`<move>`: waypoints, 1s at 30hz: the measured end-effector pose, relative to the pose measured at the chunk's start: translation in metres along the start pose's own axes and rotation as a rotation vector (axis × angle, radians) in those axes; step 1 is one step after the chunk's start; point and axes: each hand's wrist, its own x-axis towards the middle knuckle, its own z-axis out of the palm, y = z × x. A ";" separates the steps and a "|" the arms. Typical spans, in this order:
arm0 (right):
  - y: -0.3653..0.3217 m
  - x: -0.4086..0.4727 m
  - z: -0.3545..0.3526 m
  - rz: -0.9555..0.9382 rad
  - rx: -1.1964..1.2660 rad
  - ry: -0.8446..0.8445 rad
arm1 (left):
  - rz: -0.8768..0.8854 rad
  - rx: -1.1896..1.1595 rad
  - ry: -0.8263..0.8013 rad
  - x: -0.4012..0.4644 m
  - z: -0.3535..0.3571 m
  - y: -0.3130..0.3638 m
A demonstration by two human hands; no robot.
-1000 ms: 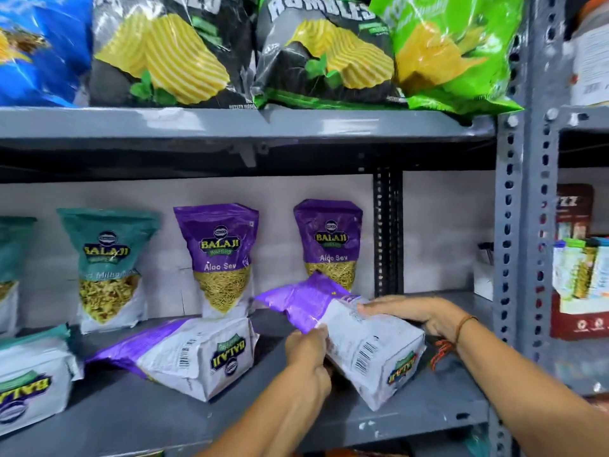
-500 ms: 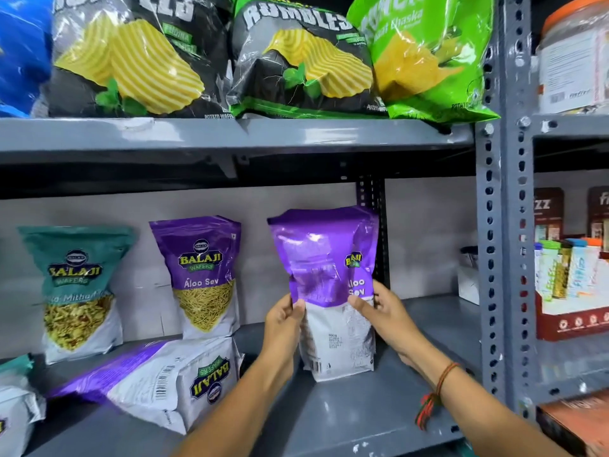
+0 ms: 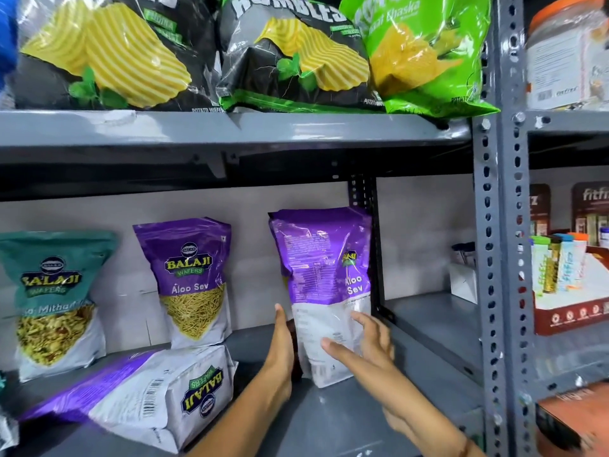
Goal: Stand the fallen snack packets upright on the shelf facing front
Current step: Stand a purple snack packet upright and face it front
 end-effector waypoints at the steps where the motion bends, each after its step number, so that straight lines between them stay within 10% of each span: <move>1: 0.002 0.005 -0.003 0.008 -0.001 -0.042 | 0.024 0.068 0.041 0.002 -0.001 -0.003; 8: 0.015 0.026 -0.040 0.037 0.204 -0.015 | 0.358 0.398 0.090 -0.006 -0.011 -0.012; 16: 0.026 0.032 -0.065 0.138 0.296 -0.033 | 0.130 0.268 -0.365 0.008 -0.017 -0.007; 25: 0.035 0.035 -0.070 0.068 0.190 -0.241 | 0.220 0.292 -0.233 -0.012 -0.005 -0.017; 30: -0.005 0.021 -0.035 -0.451 -0.098 0.408 | 0.404 0.359 0.047 -0.061 0.004 -0.005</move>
